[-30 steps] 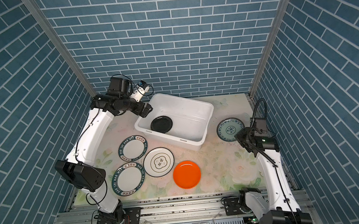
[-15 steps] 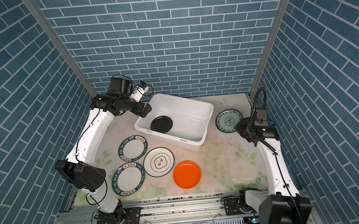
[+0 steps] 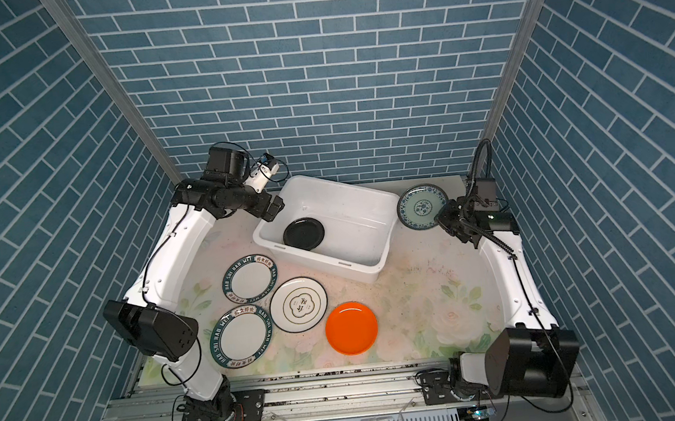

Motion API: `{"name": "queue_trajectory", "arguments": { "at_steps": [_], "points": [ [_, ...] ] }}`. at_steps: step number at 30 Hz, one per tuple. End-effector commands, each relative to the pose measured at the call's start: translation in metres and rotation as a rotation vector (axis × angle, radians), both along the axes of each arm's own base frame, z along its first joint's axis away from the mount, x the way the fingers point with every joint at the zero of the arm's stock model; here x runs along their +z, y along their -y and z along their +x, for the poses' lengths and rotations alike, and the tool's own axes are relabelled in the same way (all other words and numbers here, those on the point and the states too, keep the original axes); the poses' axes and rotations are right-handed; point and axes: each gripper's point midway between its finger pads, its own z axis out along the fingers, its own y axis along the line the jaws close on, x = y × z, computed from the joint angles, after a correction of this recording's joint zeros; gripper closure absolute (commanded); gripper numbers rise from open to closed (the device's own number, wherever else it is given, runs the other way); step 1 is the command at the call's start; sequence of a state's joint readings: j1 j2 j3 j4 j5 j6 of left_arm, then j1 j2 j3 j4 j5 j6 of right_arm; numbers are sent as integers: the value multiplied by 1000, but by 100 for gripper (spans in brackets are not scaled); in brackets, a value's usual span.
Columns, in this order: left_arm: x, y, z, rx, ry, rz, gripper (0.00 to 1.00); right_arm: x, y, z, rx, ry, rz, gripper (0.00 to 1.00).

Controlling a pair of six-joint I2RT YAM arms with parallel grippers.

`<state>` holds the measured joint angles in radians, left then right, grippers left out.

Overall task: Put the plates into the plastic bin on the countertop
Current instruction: 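Carry the floral plate with the right gripper over the white bin, then lower the floral plate onto the black plate inside the bin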

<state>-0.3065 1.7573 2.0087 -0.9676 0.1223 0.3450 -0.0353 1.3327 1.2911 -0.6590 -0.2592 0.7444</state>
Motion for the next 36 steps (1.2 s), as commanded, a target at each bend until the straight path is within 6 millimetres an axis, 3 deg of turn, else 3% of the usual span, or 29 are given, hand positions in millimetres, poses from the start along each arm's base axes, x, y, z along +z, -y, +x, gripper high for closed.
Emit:
{"name": "queue_trajectory", "arguments": {
  "at_steps": [1,7,16,26,36],
  "points": [
    [10,-3,-7,4,28,10,0,20,-16,18,76,71,-22,100],
    [11,-6,-8,9,36,21,1,32,-53,43,166,98,-36,100],
    [12,-13,-10,21,41,30,1,42,-128,75,320,136,-26,100],
    [16,-18,-5,29,43,8,0,20,-216,92,479,114,-1,100],
    [18,-13,5,19,44,-17,0,-16,-288,91,619,50,18,100]
  ]
}}
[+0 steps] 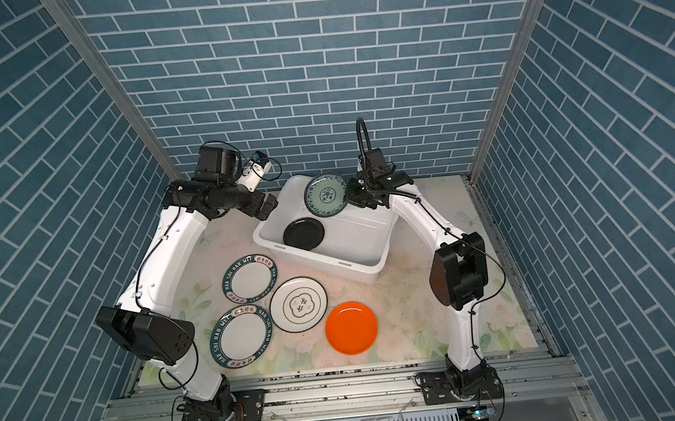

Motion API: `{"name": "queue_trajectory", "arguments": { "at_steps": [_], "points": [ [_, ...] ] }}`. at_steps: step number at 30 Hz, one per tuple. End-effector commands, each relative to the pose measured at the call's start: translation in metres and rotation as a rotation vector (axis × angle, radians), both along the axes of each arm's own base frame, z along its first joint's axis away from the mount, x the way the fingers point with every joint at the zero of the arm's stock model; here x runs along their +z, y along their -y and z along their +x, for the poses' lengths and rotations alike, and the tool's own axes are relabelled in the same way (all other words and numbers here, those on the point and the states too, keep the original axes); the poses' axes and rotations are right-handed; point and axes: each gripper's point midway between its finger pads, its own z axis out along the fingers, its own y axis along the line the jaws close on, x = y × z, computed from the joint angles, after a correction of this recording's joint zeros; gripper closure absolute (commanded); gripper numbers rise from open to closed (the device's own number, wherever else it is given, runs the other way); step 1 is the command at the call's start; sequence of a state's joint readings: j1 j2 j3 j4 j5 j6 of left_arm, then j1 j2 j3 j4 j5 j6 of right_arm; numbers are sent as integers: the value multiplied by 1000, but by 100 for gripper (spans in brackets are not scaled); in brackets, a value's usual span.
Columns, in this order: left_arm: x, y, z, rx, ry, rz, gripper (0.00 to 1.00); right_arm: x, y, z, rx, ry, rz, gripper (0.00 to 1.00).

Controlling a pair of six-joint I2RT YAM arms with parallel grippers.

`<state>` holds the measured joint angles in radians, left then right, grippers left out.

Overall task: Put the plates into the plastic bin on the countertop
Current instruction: 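Lower the floral plate onto the black plate inside the bin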

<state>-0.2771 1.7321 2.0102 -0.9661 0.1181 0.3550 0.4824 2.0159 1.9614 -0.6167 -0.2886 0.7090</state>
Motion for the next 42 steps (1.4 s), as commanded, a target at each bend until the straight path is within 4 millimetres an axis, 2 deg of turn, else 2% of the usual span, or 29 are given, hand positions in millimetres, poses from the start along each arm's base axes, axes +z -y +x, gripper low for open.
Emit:
{"name": "queue_trajectory", "arguments": {
  "at_steps": [1,8,10,16,30,42],
  "points": [
    [7,2,6,-7,18,-21,1,-5,-23,-3,65,-2,11,100],
    [10,5,15,-18,23,-49,0,-41,-54,-6,144,-54,-25,100],
    [7,5,16,-16,11,-57,0,-60,-63,-5,159,-86,-30,100],
    [4,8,16,-16,-8,-70,0,-88,-77,-1,173,-133,-37,100],
    [0,5,15,-14,-21,-69,0,-128,-91,-2,193,-241,-29,100],
    [-2,3,15,-9,-32,-77,0,-144,-94,-5,206,-286,-26,100]
  ]
}}
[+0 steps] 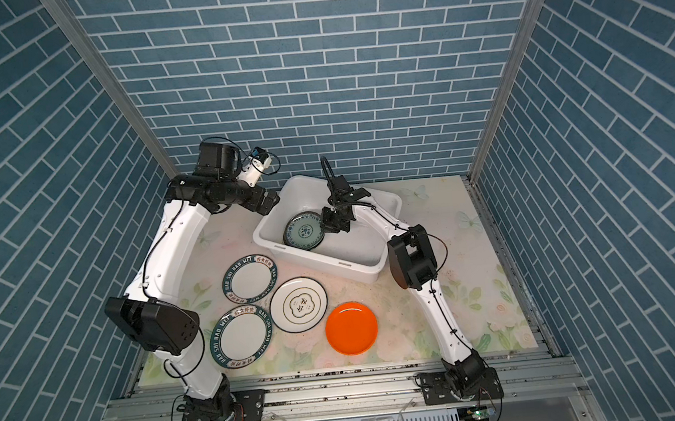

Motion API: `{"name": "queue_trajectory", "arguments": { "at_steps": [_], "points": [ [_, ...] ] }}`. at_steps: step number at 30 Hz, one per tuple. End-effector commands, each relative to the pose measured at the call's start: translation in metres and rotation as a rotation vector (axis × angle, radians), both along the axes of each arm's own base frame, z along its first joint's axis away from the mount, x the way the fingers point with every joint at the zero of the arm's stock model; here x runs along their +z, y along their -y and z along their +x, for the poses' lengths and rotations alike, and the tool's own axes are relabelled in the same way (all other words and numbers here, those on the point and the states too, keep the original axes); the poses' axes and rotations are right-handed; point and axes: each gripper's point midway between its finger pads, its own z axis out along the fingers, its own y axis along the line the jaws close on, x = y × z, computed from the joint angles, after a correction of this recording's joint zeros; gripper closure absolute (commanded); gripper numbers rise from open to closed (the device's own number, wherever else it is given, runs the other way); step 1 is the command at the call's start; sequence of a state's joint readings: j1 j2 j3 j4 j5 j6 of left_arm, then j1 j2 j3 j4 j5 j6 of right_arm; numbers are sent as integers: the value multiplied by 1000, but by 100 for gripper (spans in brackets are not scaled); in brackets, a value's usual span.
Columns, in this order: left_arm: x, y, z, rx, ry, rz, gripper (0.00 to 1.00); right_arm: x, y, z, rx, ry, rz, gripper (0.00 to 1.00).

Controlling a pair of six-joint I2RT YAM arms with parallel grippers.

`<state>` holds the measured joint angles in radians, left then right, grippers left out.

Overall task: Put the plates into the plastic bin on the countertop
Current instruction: 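Lower the floral plate onto the black plate inside the bin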

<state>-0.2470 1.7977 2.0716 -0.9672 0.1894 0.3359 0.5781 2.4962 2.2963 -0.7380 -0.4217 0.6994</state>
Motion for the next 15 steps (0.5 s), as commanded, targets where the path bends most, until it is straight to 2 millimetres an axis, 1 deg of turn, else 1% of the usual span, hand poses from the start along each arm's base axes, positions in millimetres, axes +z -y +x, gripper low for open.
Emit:
{"name": "queue_trajectory", "arguments": {
  "at_steps": [1,15],
  "points": [
    [2,0,-1,0,-8,-19,0,3,-7,-3,19,-14,22,100],
    [0,-2,1,2,-16,-24,0,-8,-11,-2,25,-43,24,98]
  ]
}}
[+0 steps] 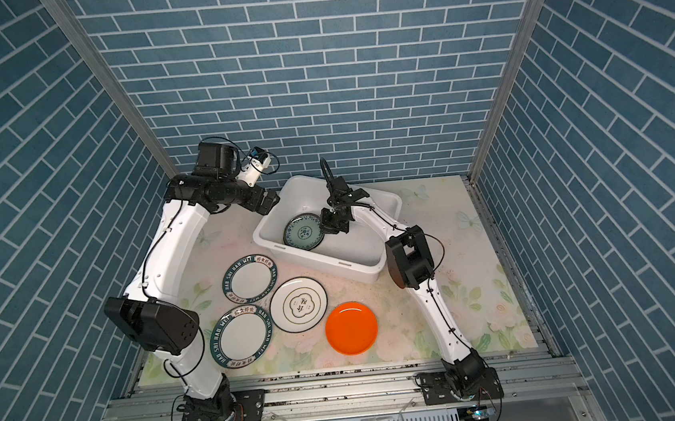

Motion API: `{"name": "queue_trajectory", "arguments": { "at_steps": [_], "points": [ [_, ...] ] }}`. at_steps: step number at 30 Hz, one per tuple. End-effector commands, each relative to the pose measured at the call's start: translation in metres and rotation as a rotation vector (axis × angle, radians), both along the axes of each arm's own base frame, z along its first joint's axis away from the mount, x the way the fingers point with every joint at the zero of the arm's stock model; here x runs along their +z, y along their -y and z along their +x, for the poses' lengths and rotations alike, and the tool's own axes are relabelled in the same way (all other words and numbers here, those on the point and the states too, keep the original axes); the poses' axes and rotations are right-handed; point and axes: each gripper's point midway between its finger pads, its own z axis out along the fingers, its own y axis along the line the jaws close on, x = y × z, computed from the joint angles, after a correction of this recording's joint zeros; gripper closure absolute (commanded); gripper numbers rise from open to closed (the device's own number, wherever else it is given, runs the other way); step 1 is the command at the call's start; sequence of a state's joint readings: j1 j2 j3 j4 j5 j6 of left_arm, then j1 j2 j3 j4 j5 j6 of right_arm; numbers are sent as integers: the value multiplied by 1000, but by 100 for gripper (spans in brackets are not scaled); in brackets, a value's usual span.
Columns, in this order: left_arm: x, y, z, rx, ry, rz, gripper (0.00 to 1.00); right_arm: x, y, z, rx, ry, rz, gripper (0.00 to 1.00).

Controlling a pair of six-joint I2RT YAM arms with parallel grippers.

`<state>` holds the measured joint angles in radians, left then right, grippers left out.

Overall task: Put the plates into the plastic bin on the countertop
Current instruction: 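Lower the floral plate onto the black plate inside the bin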

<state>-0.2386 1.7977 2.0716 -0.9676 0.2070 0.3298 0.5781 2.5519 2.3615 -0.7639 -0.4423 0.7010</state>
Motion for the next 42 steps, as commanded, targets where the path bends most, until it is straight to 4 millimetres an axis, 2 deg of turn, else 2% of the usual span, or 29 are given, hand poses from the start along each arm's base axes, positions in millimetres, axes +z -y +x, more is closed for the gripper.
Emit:
{"name": "queue_trajectory", "arguments": {
  "at_steps": [1,26,37,42],
  "points": [
    [-1,-2,1,4,-13,-9,0,2,-6,-4,16,-20,18,97],
    [-3,-5,3,14,-23,-32,0,-3,-1,-6,6,-37,-15,80],
    [-6,-5,3,11,-31,-29,0,1,9,-5,-9,-15,-63,76],
    [-5,-8,4,15,-34,-18,1,6,7,-4,-8,-5,-54,76]
  ]
}}
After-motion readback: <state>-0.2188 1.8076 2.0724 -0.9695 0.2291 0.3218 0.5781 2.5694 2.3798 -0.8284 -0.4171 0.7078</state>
